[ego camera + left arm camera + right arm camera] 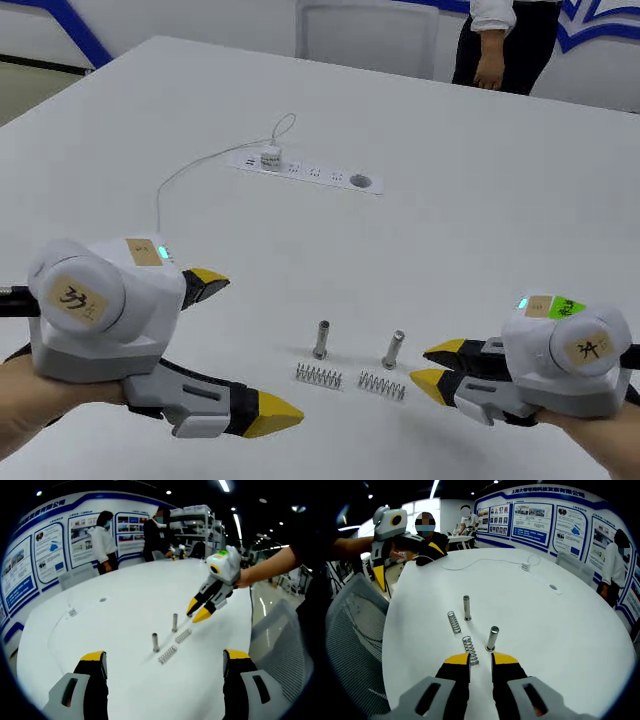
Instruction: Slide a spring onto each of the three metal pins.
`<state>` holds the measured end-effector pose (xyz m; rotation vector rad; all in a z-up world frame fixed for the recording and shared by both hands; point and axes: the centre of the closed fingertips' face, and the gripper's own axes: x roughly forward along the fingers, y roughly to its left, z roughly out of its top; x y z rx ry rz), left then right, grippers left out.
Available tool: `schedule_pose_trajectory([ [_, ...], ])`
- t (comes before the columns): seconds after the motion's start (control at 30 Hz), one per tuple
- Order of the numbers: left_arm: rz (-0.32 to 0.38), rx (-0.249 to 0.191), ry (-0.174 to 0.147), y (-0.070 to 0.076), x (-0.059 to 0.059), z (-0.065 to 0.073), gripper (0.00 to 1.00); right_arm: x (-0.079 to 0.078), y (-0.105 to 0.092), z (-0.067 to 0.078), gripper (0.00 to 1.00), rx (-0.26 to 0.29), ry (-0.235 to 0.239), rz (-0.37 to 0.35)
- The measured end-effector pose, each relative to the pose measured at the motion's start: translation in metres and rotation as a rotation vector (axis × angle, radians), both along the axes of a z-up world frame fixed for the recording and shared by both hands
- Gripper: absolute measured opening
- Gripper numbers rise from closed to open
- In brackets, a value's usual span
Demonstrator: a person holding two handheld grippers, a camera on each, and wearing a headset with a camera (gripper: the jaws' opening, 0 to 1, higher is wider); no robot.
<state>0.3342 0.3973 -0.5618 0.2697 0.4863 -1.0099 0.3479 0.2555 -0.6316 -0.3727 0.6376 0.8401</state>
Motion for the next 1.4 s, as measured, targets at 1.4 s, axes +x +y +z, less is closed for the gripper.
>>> schedule_pose_trajectory([
  [1.4, 0.008, 0.011, 0.045, 0.006, -0.004, -0.013, 0.96, -0.003, 0.021, -0.037, 0.10, -0.026, 0.089, 0.119],
])
